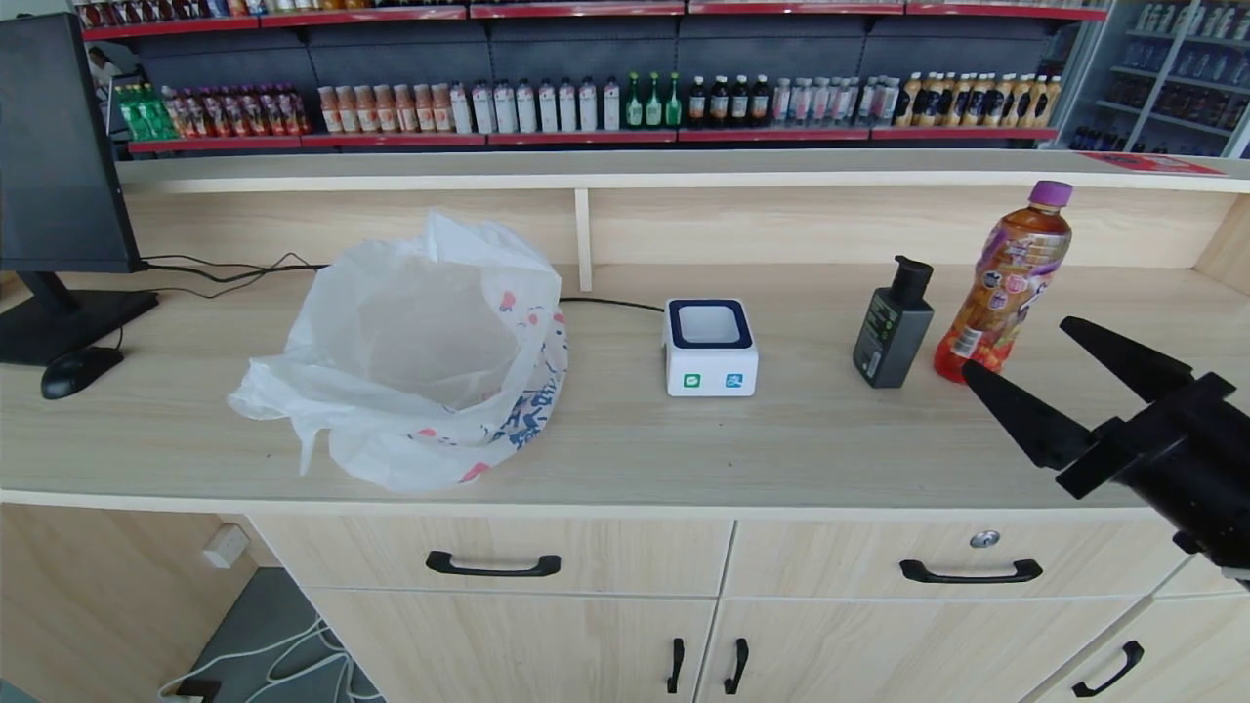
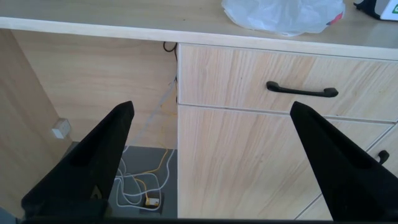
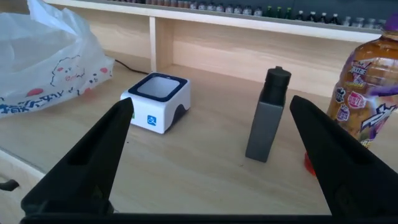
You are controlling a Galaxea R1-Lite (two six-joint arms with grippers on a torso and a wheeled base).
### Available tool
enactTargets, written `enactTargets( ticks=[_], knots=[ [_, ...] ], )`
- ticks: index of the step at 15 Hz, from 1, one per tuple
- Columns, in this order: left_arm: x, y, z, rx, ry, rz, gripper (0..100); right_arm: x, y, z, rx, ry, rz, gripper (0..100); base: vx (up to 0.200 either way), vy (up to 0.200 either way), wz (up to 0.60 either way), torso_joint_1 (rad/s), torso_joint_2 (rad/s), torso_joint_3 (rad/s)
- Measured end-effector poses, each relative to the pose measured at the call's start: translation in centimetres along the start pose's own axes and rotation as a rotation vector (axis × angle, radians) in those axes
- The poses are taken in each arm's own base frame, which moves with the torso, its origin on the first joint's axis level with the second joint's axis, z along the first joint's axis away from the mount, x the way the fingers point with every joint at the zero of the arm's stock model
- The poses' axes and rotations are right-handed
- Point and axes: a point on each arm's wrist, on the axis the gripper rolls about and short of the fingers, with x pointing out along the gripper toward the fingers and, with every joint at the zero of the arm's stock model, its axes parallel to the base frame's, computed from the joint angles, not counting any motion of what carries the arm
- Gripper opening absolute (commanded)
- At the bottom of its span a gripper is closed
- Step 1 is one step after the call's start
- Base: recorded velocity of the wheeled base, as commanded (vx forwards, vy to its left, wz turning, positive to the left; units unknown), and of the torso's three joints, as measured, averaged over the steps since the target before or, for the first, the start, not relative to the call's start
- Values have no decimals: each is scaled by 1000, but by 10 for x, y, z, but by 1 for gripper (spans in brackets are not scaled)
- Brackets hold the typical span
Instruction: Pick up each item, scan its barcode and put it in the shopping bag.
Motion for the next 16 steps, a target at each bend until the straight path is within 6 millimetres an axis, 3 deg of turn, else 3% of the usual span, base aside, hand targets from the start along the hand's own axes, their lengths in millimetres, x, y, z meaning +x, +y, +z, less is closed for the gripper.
enactTargets(
  ticks=[5,11,16],
  knots=[
    [0,0,0,0,0,0,100,35,18,-18,75,52,-115,100,0,0,0,0,0,0],
    [0,0,0,0,0,0,100,68,17,-38,78,74,-197,100,0,0,0,0,0,0],
    [0,0,0,0,0,0,100,83,9,-54,87,101,-255,100,0,0,0,0,0,0]
  ],
)
